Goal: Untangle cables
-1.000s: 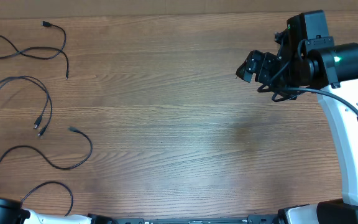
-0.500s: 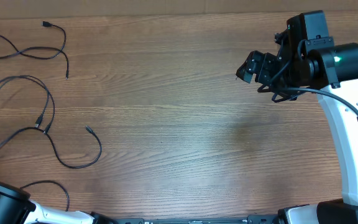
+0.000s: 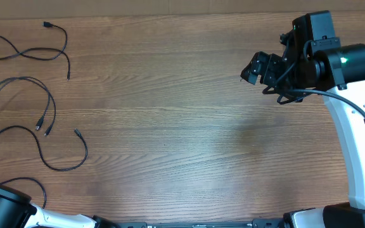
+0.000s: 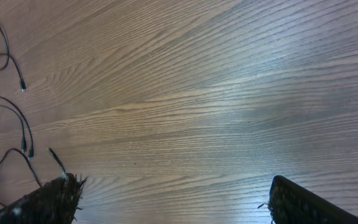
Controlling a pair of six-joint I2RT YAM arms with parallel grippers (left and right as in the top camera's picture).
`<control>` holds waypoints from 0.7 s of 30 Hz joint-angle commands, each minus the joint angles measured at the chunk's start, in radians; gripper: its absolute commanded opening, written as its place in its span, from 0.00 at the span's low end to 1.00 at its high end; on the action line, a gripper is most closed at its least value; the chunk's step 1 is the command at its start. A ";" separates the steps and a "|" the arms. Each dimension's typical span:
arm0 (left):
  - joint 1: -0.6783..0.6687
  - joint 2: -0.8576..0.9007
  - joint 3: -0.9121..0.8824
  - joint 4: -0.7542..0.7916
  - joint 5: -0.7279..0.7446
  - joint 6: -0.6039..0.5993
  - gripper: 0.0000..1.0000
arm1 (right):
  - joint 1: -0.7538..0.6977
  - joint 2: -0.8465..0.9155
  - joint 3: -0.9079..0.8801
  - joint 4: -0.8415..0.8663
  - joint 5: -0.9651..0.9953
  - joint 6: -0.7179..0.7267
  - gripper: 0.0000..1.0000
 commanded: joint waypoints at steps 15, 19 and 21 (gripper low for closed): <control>-0.002 -0.163 0.030 -0.416 -0.055 0.476 1.00 | 0.003 -0.002 0.008 -0.001 0.029 -0.005 1.00; -0.006 -0.168 0.015 -0.584 -0.051 0.573 1.00 | 0.003 -0.002 0.008 0.005 0.058 -0.005 1.00; -0.012 -0.167 -0.003 -0.638 -0.042 0.606 1.00 | 0.003 -0.002 0.008 0.006 0.088 -0.004 1.00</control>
